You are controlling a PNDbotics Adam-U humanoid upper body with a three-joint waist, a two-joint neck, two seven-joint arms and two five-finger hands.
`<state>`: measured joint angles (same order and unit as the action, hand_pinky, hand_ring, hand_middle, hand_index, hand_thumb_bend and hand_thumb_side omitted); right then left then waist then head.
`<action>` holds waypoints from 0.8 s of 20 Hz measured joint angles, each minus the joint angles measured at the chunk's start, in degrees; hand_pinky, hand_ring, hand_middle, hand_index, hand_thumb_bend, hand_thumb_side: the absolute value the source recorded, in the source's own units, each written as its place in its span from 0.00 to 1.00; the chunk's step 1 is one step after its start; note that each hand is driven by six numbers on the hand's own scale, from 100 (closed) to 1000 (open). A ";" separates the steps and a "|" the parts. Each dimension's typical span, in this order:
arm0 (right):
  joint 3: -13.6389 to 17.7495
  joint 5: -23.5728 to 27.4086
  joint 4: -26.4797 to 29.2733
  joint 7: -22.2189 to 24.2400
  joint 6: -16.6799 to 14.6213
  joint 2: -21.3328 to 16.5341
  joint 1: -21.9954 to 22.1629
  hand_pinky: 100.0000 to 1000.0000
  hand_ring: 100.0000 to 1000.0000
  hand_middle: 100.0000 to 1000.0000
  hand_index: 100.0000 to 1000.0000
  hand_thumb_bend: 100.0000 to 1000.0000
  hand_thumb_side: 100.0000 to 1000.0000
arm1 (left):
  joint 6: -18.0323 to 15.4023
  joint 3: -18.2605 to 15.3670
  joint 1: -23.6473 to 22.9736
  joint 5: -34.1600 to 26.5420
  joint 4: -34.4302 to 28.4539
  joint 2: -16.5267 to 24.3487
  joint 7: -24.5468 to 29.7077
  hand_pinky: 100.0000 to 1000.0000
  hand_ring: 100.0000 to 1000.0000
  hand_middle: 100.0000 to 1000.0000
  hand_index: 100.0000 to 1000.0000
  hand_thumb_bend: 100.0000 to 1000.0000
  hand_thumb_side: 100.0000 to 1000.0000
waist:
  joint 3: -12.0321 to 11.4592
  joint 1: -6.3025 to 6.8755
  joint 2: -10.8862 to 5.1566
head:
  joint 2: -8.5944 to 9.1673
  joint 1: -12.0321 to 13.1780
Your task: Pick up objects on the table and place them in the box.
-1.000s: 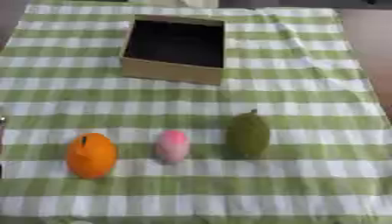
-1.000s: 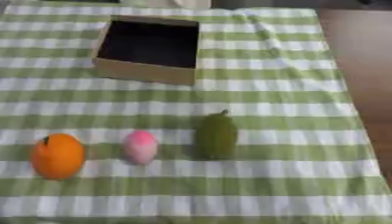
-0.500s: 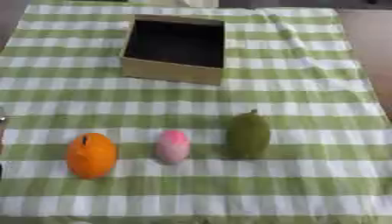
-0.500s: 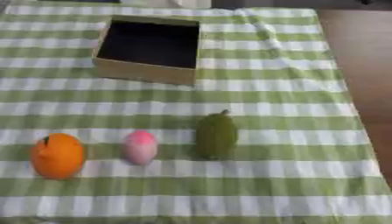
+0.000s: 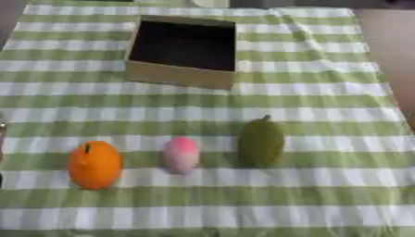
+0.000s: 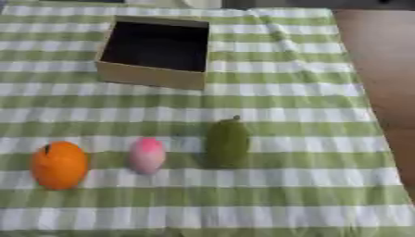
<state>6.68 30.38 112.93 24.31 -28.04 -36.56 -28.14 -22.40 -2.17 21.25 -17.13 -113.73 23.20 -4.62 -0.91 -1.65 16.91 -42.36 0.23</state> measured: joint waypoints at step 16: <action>-11.13 -19.30 -9.82 -0.61 -14.77 -18.71 -0.22 0.89 0.97 0.75 0.91 0.00 0.11 | 0.04 0.50 -0.56 0.41 0.00 2.54 0.36 0.69 0.75 0.71 0.85 0.00 0.55 | -0.45 -0.38 0.00 | -0.50 -0.91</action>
<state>-4.46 11.08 103.12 23.70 -42.81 -55.26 -28.35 -22.36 -1.67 20.69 -16.73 -113.73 25.75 -4.26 -1.36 -2.03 16.91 -42.86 -0.68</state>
